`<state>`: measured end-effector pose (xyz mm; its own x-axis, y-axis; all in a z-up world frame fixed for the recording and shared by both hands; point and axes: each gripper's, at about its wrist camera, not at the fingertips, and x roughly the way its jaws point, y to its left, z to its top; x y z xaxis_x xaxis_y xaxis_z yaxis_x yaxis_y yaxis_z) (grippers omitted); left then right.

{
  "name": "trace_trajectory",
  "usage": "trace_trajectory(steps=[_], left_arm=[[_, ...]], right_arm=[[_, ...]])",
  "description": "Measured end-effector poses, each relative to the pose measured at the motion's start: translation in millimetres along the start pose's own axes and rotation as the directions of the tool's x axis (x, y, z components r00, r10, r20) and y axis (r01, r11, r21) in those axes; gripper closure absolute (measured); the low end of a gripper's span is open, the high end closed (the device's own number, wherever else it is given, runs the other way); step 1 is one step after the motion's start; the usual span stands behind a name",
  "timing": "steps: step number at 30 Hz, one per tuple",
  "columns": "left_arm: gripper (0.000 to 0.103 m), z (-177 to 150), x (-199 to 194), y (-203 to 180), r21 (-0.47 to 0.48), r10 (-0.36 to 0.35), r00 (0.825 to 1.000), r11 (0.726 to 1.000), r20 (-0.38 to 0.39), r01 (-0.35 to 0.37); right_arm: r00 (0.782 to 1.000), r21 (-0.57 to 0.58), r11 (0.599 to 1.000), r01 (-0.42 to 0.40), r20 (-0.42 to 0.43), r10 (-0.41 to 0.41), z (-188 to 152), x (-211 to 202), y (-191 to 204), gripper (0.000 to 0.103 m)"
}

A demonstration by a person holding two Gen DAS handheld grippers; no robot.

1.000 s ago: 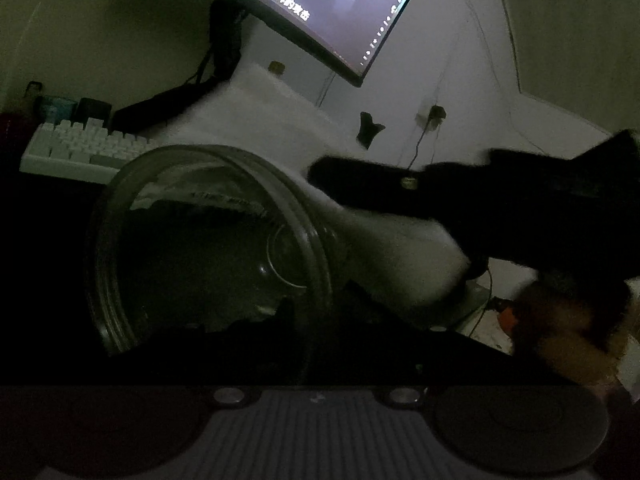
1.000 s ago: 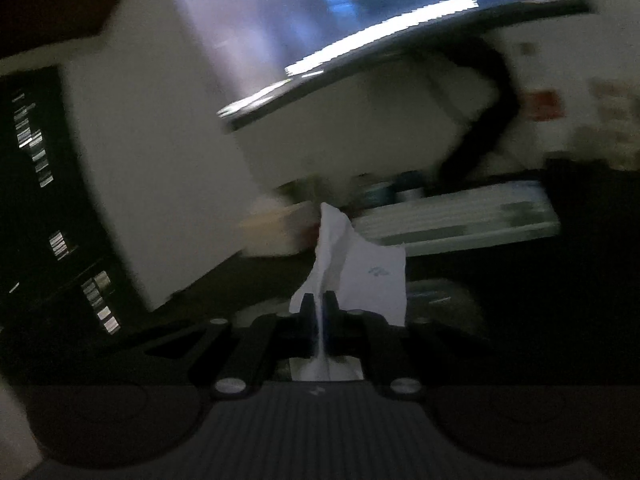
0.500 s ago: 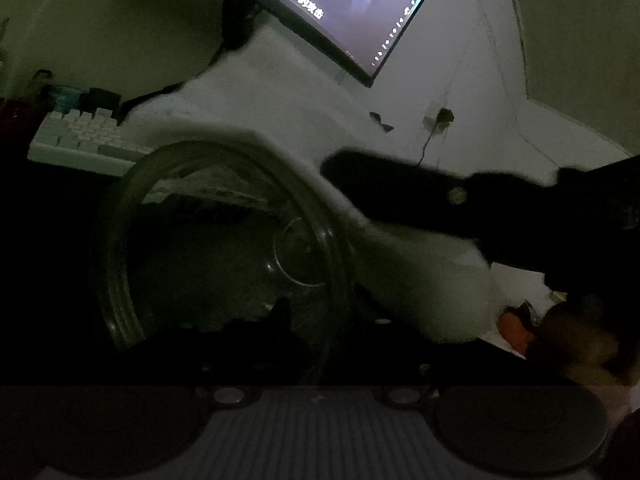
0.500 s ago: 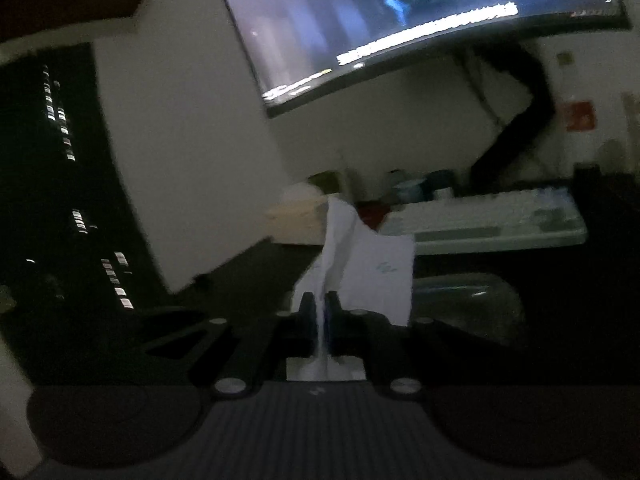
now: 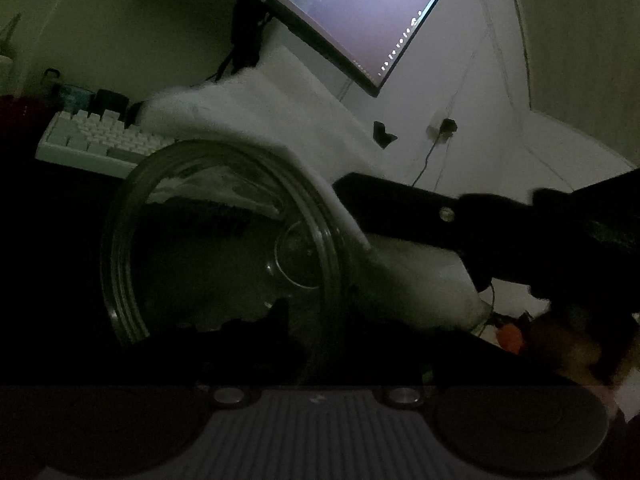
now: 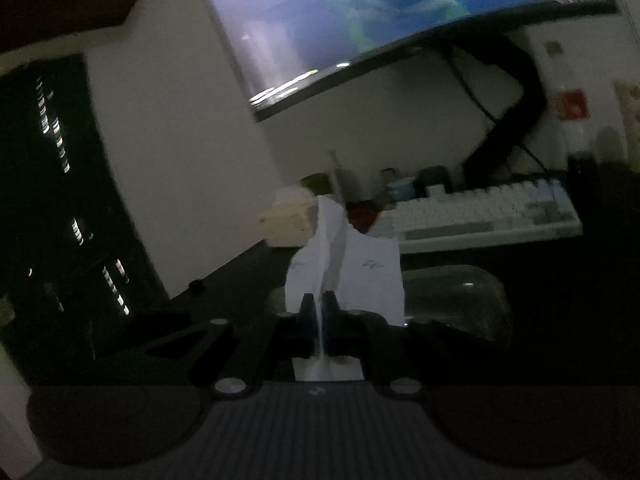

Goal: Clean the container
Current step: 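Wipe the jar's outer wall with the right tool's tissue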

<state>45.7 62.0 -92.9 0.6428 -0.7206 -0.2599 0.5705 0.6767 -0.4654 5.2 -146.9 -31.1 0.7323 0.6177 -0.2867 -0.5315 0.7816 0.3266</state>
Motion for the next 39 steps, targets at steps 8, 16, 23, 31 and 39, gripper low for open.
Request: trace_trajectory(steps=[8, 16, 23, 31, 39], left_arm=[[0.077, 0.4, 1.7, -1.3, 0.006, 0.003, 1.000, 1.000, -0.005, -0.003], [0.077, -0.5, -0.2, 3.0, -0.002, -0.009, 1.000, 1.000, -0.003, 0.009], [0.077, -0.4, 2.0, 1.9, 0.002, -0.006, 1.000, 1.000, -0.004, 0.006], [0.048, -0.7, 0.3, -5.0, 0.039, -0.002, 1.000, 0.999, 0.003, 0.002], [0.000, -3.6, -1.8, -8.2, 0.032, -0.003, 1.000, 0.999, 0.012, 0.002]], right_arm=[[0.999, 0.007, 0.999, 0.038, 0.013, -0.038, 1.5, -1.4, -4.4, 0.097], [0.998, 0.014, 0.998, 0.056, 0.025, -0.056, 1.5, 1.1, 1.0, 0.099], [0.999, -0.083, 0.997, -0.008, 0.037, 0.011, -8.9, -0.4, 21.0, 0.096], [0.994, -0.027, 0.995, 0.097, 0.049, -0.096, -2.9, -3.9, -0.8, 0.099], [0.996, -0.049, 0.996, 0.079, 0.047, -0.076, -5.6, 1.5, 4.1, 0.098]])
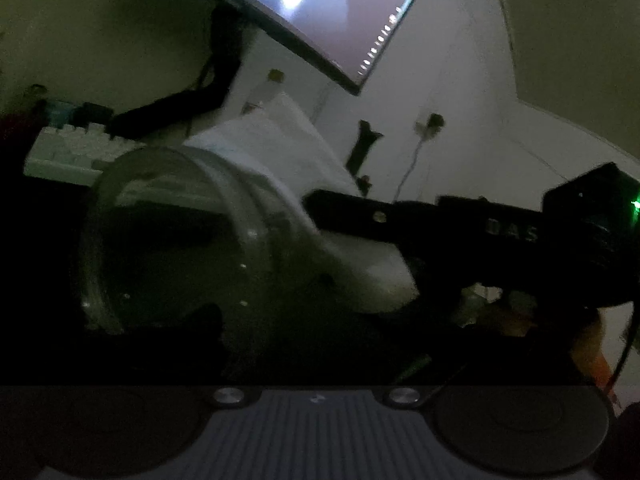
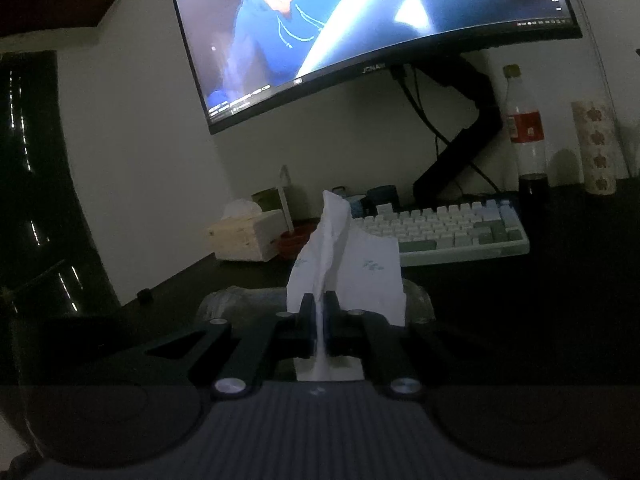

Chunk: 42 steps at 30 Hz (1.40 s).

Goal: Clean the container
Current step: 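Wipe the jar's outer wall with the right tool's tissue, then rub the tissue around the jar's rim with the right tool while the left tool holds the jar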

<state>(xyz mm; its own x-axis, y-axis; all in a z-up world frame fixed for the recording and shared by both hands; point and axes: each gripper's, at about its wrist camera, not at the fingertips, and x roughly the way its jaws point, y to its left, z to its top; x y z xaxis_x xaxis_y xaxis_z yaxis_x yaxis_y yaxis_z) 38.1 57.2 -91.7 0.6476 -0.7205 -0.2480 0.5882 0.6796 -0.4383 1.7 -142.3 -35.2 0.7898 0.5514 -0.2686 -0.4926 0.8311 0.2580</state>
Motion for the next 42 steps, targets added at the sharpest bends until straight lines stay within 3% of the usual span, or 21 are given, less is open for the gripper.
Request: trace_trajectory(steps=[3, 19, 29, 34, 42], left_arm=[[0.000, 2.2, -1.7, 5.5, -0.030, -0.021, 1.000, 0.999, -0.003, 0.021], [0.000, -0.4, -2.7, 3.7, -0.004, -0.031, 0.999, 1.000, -0.010, 0.031], [0.000, -0.2, -1.8, 0.6, 0.006, -0.003, 1.000, 1.000, -0.016, 0.003], [0.000, 0.6, 0.3, 1.7, 0.003, -0.021, 1.000, 1.000, -0.018, 0.021], [0.000, 1.0, 0.5, 2.8, -0.010, -0.031, 0.999, 0.999, -0.018, 0.031]], right_arm=[[1.000, 0.007, 1.000, -0.005, -0.003, 0.005, 0.3, -0.2, -2.0, 0.098], [1.000, -0.013, 1.000, 0.001, -0.011, -0.001, 0.3, -1.7, 1.9, 0.096], [1.000, -0.012, 1.000, -0.005, -0.012, 0.005, -0.3, -3.4, -0.5, 0.095], [1.000, -0.006, 1.000, -0.001, -0.017, 0.001, -0.7, -2.4, 1.7, 0.089], [1.000, -0.028, 1.000, 0.005, -0.025, -0.005, 1.4, -0.4, 5.6, 0.087]])
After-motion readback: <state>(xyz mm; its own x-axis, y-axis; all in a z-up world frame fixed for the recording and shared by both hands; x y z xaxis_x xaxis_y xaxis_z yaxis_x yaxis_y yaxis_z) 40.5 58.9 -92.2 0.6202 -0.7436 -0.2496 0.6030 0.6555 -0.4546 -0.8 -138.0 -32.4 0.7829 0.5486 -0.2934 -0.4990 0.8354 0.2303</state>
